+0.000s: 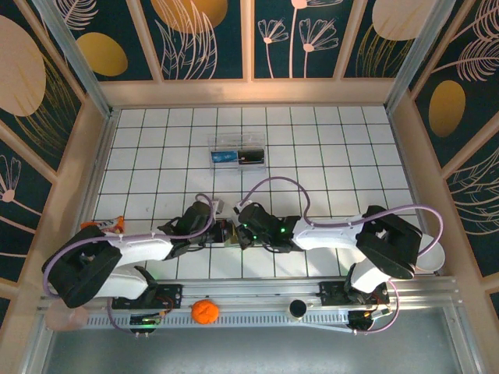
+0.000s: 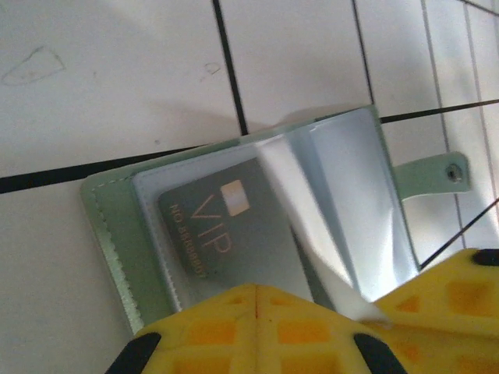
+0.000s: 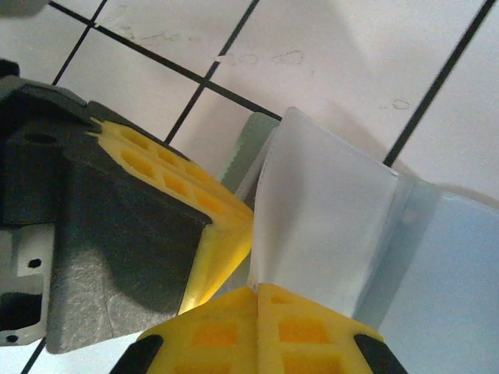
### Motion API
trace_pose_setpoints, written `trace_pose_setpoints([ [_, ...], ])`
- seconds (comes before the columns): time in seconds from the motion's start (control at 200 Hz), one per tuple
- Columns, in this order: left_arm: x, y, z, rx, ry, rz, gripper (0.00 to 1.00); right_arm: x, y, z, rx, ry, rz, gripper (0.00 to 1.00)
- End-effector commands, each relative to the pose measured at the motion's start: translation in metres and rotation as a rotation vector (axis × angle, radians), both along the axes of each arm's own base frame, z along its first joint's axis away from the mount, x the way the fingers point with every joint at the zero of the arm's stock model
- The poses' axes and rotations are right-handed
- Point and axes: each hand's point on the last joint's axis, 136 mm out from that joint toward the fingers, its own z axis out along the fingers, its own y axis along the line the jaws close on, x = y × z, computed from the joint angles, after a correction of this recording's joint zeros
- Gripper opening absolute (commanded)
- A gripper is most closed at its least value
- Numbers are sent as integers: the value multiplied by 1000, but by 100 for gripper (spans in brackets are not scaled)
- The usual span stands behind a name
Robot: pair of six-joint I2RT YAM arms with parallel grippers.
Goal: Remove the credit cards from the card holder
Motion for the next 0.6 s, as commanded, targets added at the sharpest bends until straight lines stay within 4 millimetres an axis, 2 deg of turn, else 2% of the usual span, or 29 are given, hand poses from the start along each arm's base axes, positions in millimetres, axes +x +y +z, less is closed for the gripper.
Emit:
trace_pose_setpoints([
  [0.0,-4,2,-9,40,36,-7,0,10,-19,4,-12,-9,-125,0],
  [0.185,-6,5,-14,58,43,-15,0,16,-60,-5,-98,-9,-306,0],
  [0.295,-5,0,-9,54,33,-35,0,17,-74,-2,-96,-16,-375,32],
  [0.325,-3,-1,-5,50,26,-40,0,17,-75,3,-86,-30,-384,38],
  [0.38,-1,-5,3,42,6,-51,0,18,-74,13,-53,-55,-381,43],
  [0.495,1,-20,20,43,-31,-97,21,23,-81,35,-12,-113,-412,46],
  [0.596,-1,-37,26,28,-34,-149,24,29,-94,48,-7,-160,-457,46],
])
